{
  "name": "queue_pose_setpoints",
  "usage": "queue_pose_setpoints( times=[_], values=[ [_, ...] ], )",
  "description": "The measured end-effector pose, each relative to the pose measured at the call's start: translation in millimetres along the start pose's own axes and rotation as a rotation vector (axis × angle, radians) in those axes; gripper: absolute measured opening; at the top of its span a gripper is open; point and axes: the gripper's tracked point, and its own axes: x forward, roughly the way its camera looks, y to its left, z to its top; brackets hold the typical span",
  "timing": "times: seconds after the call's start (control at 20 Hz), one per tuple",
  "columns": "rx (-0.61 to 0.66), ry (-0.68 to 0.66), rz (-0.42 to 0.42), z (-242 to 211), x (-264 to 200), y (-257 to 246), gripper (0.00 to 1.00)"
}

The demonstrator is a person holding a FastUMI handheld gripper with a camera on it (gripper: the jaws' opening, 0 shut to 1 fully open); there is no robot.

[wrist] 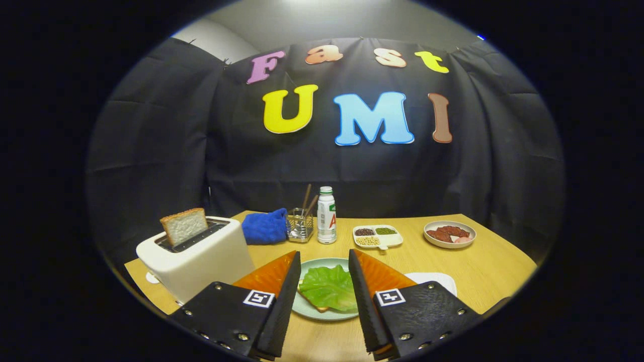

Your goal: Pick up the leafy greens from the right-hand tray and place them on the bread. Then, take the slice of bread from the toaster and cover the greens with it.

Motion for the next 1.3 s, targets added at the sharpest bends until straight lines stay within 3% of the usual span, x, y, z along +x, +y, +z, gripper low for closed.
queue_pose_setpoints(
  times=[0.25, 0.8, 1.3],
  values=[
    [0.019, -0.020, 0.081, 14.4, -9.9, 62.9, 0.47],
    [0.025, 0.005, 0.271, 17.5, -3.8, 207.2, 0.47],
    [0.014, 0.035, 0.221, 13.8, 22.7, 236.4, 0.47]
  ],
)
